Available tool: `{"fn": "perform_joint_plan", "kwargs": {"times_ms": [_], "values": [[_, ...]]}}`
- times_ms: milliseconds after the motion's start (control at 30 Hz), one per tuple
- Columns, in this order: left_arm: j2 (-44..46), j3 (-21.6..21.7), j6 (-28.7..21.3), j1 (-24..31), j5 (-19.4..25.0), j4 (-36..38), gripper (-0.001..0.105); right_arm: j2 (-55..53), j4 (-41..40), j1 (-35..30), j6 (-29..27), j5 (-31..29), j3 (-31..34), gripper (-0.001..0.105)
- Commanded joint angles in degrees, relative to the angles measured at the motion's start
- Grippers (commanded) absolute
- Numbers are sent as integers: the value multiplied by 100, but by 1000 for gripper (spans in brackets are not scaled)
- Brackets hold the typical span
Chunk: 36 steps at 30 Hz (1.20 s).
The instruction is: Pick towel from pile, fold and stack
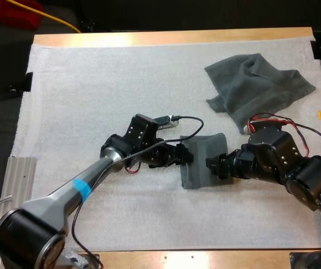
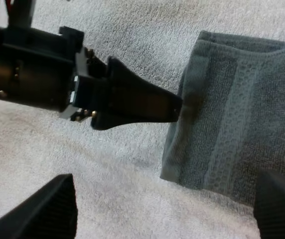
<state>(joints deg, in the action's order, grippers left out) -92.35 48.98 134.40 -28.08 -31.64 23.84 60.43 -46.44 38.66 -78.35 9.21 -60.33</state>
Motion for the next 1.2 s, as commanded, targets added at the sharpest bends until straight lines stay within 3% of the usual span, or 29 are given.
{"fn": "perform_joint_plan", "kwargs": {"times_ms": [0, 600, 1167], "values": [[-45, 30, 35, -21, -30, -14, 71, -53, -8, 1, -31, -38, -36, 71], [-664, 136, 82, -21, -885, -1, 71, -53, -8, 1, -31, 2, -36, 71], [-686, 136, 458, -180, -1033, -120, 71, -53, -8, 1, 7, 2, -36, 71]]}}
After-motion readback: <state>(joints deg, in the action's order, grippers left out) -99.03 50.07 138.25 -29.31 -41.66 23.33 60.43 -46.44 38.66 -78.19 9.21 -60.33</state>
